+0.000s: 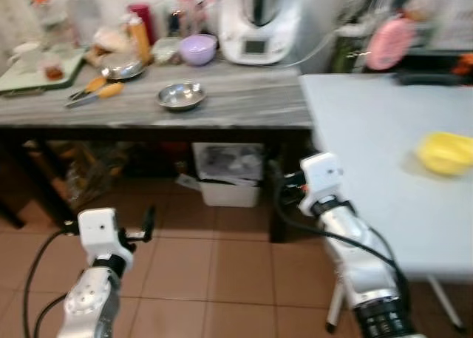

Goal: Setting the table

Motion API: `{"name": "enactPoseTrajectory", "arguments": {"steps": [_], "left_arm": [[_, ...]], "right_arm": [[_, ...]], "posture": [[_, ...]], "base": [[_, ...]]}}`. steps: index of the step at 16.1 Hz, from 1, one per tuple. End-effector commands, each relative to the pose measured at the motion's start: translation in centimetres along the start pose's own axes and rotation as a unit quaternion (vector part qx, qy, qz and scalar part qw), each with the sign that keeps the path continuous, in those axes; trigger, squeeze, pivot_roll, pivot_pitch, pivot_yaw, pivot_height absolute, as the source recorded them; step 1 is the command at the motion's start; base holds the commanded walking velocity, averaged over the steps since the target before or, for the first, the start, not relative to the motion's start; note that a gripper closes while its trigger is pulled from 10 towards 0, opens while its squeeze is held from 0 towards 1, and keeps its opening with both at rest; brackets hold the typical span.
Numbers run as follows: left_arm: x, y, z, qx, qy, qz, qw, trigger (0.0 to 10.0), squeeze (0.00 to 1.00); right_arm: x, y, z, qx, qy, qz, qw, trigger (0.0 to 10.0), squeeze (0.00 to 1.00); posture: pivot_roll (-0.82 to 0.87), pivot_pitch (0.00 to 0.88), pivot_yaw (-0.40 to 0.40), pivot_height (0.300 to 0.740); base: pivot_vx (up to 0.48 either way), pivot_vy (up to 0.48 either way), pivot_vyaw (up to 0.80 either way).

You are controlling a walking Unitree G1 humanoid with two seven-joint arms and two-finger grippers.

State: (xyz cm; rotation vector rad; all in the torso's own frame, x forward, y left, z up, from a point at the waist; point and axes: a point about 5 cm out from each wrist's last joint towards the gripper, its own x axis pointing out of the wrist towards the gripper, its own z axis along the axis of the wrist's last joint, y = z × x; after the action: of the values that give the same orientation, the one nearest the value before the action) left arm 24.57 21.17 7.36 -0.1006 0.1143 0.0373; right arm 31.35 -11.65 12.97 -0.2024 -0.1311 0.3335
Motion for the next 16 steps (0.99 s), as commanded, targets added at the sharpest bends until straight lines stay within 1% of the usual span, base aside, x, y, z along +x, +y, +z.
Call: {"name": "enactPoseTrajectory", "arguments": {"steps": [1,7,10,11,12,13,14,15,16], "left_arm": [[-0.2,0.2,-0.1,0.001,0.0,0.008,1.0,10.0,0.0],[-0.1,0.3,0.2,0.001,-0.005,0.009,1.0,10.0,0.0],[-0.1,-0.1,0.3,0.002,-0.01,0.001,1.0,10.0,0.0],[0.0,-0.2,0.3,0.01,-0.014,0.007,1.0,10.0,0.0],[0.1,-0.3,0.4,0.009,-0.02,0.013,1.0,10.0,0.0],[0.2,-0.3,0.7,0.009,-0.029,0.021,0.999,10.0,0.0],[0.5,-0.3,1.1,0.006,-0.041,0.031,0.999,10.0,0.0],[0.8,-0.3,1.3,0.001,-0.049,0.042,0.998,10.0,0.0],[0.9,-0.4,1.4,0.001,-0.05,0.044,0.998,10.0,0.0]], "right_arm": [[0.3,-0.2,0.3,-0.011,-0.006,0.008,1.0,10.0,0.0],[0.5,0.1,0.5,-0.012,-0.012,0.01,1.0,10.0,0.0],[0.4,-0.2,0.5,-0.013,-0.014,-0.004,1.0,10.0,0.0],[0.4,-0.3,0.3,-0.007,-0.007,-0.008,1.0,10.0,0.0],[0.4,-0.3,0.3,-0.006,-0.009,-0.008,1.0,10.0,0.0],[0.4,-0.3,0.2,-0.004,-0.009,-0.009,1.0,10.0,0.0],[0.3,-0.2,0.0,0.002,-0.007,-0.012,1.0,10.0,0.0],[0.0,-0.2,-0.6,0.016,0.007,-0.02,1.0,10.0,0.0],[-0.1,-0.2,-1.0,0.027,0.017,-0.025,0.999,10.0,0.0]], "posture": [[-0.09,0.0,0.042,0.74],[-0.08,0.0,0.041,0.74],[-0.08,0.0,0.04,0.74],[-0.08,0.0,0.04,0.74],[-0.09,0.0,0.048,0.74],[-0.09,0.0,0.049,0.74],[-0.09,0.0,0.05,0.74],[-0.09,0.0,0.049,0.74],[-0.09,0.0,0.047,0.74]], "base": [[-0.27,0.0,0.0],[-0.264,0.0,0.0],[0.0,0.0,0.0],[0.0,0.0,-0.55],[0.0,0.0,-0.54],[0.0,0.0,0.0],[0.0,0.0,0.0],[0.0,0.0,0.0],[0.0,0.0,0.0]]}}
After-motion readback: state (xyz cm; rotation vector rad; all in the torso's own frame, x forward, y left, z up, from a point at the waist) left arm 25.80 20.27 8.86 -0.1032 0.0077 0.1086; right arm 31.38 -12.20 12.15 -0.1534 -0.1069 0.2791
